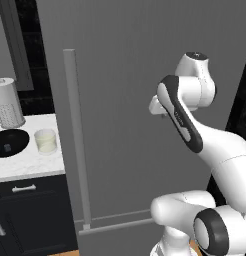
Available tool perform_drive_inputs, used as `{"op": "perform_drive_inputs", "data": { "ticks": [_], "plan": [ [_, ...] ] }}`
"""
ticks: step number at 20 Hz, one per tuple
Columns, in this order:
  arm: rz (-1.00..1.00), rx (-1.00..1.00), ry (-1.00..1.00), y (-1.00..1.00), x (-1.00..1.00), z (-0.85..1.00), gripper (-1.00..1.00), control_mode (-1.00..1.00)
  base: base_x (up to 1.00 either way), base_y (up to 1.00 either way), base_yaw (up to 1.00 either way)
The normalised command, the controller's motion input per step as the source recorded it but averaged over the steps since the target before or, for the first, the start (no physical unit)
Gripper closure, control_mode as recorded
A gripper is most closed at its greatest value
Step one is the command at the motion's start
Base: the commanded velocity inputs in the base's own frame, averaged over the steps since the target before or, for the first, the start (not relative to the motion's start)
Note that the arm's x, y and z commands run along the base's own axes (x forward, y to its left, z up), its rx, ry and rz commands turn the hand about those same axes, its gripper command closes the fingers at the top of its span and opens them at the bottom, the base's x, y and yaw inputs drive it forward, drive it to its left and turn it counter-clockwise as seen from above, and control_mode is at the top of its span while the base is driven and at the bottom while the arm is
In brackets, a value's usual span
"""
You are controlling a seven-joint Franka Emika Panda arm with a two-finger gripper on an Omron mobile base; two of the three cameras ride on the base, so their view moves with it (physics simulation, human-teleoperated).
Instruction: Grab a lemon wedge from the fridge and one ice cube from the ice bowl, and put them in the glass of lemonade.
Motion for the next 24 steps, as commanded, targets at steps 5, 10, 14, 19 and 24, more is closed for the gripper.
{"op": "perform_drive_inputs", "data": {
  "ticks": [5,10,14,19,24],
  "plan": [
    [-0.02,0.01,-0.22,0.0,-0.6,0.0,-1.0,-1.0,0.0,0.0,0.0],
    [-0.01,0.01,-0.32,0.0,-0.87,0.0,-1.0,-1.0,0.0,0.0,0.0],
    [0.0,0.0,-0.32,0.09,-0.36,-0.2,-1.0,-1.0,0.0,0.0,0.0],
    [0.0,0.0,-0.14,0.1,-0.01,-0.09,-1.0,-1.0,0.0,0.0,0.0],
    [0.0,0.0,0.0,0.0,-0.04,0.0,-1.0,-1.0,0.0,0.0,0.0]
  ]
}}
